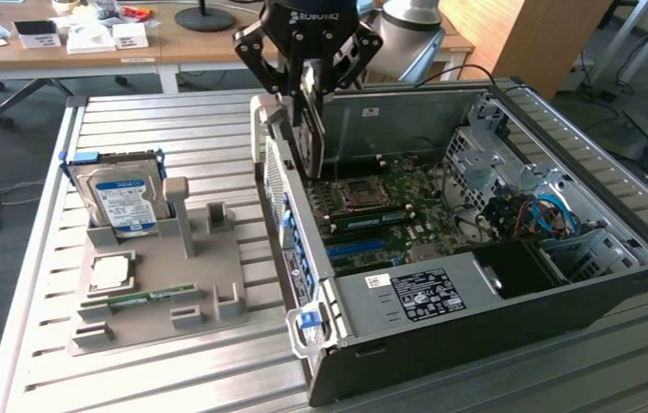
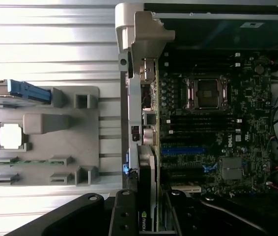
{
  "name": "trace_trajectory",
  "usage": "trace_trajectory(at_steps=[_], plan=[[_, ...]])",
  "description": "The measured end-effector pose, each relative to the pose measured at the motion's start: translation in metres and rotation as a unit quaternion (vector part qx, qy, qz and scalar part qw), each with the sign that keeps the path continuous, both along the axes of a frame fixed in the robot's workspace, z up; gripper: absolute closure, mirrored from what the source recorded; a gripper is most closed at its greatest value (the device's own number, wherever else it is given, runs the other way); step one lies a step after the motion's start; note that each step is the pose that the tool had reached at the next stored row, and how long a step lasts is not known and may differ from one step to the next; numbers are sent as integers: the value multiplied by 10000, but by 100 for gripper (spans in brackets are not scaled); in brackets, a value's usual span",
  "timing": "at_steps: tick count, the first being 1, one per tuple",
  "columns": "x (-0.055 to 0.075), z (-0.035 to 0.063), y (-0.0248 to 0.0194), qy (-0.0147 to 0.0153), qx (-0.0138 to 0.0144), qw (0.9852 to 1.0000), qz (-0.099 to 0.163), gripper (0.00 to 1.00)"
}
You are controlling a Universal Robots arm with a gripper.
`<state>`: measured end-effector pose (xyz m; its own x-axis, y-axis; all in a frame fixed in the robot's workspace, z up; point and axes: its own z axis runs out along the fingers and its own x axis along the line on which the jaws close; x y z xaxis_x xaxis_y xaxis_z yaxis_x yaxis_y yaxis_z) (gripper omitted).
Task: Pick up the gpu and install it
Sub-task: 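Pick up the gpu and move the gpu toward the slot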
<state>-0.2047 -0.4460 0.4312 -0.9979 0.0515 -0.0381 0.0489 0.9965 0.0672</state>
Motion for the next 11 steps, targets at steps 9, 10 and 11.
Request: trace_trajectory(at_steps=[9, 10, 11], plan=[[160, 0, 7, 0, 0, 10000, 0, 73], [179, 0, 7, 0, 0, 10000, 0, 73], [198, 0, 8, 0, 0, 10000, 0, 73]])
